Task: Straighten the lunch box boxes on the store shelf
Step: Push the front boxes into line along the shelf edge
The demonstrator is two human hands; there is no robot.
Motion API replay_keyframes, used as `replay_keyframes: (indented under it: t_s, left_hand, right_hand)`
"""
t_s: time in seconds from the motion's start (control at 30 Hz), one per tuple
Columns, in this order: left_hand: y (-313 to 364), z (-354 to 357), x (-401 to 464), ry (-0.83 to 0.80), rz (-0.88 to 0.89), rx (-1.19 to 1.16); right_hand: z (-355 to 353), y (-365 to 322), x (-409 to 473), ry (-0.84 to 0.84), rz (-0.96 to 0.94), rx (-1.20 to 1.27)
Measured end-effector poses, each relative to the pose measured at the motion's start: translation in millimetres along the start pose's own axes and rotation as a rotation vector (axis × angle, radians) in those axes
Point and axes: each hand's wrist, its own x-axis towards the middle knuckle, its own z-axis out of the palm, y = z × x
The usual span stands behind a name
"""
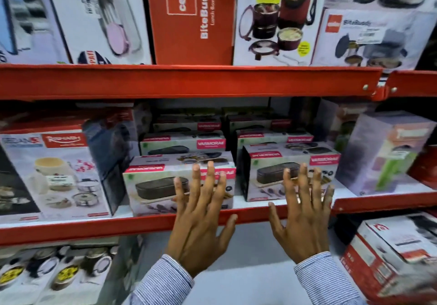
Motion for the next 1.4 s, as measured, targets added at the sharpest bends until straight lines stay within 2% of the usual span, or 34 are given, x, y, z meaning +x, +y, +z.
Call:
replay_keyframes:
  t_s: [0.17,0.37,0.47,0.57,0.73,0.93,1.4]
  left_hand:
    - [54.6,30.9,31.4,-0.127,-0.095,0.095]
    - [107.4,60.1,46.1,-0.141,-0.183,-0.054]
    - [126.1,65.8,42.3,-0.093,-0.356,-0.274]
    - [133.8,68.0,42.0,-0.008,-0.536,-0.401]
    - [136.3,75.3,50.7,-0.068,-0.712,-0.453]
    - [129.5,81.9,65.1,-0.119,-0.786,-0.498]
    - [126.5,74.0,56.1,-0.081,-0.749,-0.486]
  right_hand:
    - [4.1,56.2,17.5,-0.047,-0.081,-0.026]
    - [5.8,119.6,30.0,-0.127,-0.11,0.161]
    - [12.7,146.0,34.0,-0.18,-0.02,0.406]
    - [18.5,162.9,42.4,-0.226,0.158,0.626]
    - [29.6,182.6,53.7,-0.341,0.323,0.716]
    - [34.1,190.8,62.2,-0.426,0.311,0.767]
    - [29.2,193.0,53.4,-0.443,0.308,0.785]
